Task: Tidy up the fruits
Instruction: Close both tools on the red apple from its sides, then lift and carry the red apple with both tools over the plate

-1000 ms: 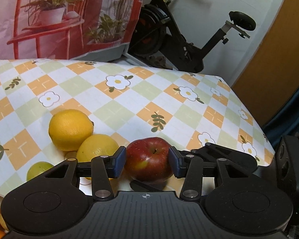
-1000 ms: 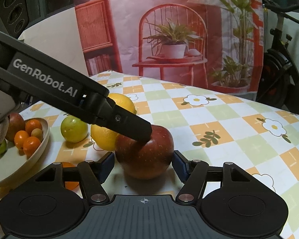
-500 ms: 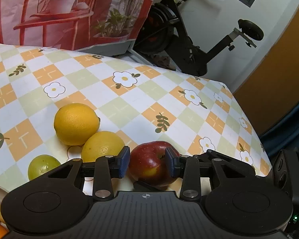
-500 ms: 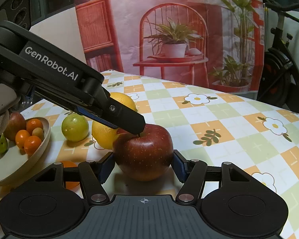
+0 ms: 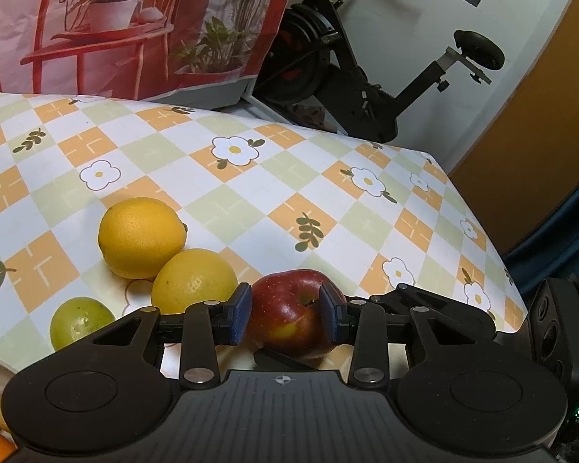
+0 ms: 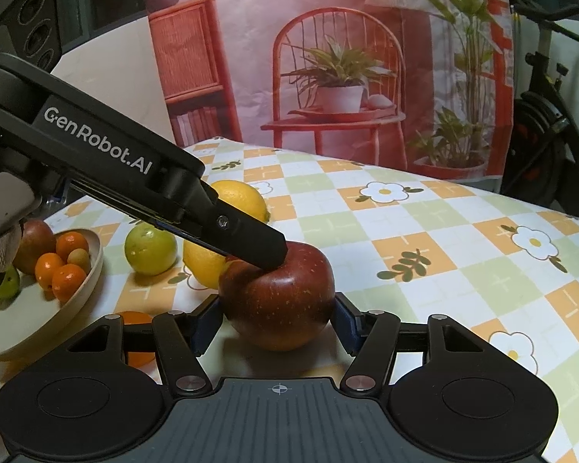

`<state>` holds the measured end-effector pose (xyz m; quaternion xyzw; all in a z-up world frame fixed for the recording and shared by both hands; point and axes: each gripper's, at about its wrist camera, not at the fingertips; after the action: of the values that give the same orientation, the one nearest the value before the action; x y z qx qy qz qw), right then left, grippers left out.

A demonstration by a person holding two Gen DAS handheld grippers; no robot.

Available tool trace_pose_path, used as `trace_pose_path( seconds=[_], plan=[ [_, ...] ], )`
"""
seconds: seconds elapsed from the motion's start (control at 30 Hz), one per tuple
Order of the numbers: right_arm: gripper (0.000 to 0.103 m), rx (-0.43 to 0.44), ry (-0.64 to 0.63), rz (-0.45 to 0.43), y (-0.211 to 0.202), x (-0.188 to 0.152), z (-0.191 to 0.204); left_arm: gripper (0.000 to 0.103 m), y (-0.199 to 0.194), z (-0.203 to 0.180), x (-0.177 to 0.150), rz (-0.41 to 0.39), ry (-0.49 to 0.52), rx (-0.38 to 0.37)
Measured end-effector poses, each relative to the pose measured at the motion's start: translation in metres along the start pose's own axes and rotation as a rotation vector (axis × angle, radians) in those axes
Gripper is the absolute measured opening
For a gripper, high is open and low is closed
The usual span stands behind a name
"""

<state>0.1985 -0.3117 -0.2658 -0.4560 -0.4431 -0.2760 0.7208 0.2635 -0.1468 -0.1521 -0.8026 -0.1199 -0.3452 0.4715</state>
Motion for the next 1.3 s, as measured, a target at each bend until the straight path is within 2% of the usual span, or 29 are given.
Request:
trace_pose_path(
  seconds=[0.27,0.57,0.9,1.3],
  plan=[
    [0.057,0.013,-0.007,-0.046,-0.023,0.000,0.013,0.040,-0.026,-0.006,-0.004,-0.010,0.032,-0.030],
    [0.057,0.072,-0.077,-0.071,-0.043,0.023,0.060,0.040,-0.086,0.014,-0.011,-0.054,-0.010,-0.058],
    [0.057,0.210,-0.175,-0.052,-0.028,0.045,0.134,0.040,-0.151,0.053,-0.026,-0.075,-0.042,0.029],
    [0.057,0.381,-0.269,0.088,0.011,0.022,0.212,0.040,-0.181,0.109,-0.069,-0.044,-0.161,0.140]
  ],
)
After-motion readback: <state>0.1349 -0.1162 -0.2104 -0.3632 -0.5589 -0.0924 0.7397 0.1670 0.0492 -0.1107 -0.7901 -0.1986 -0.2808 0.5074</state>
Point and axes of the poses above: each gripper's, at about its wrist camera, not at the fingertips, and y roughly the way its jaws point, z to its left, x to its top, and after that the axes turned 6 degrees about -z, right-handed
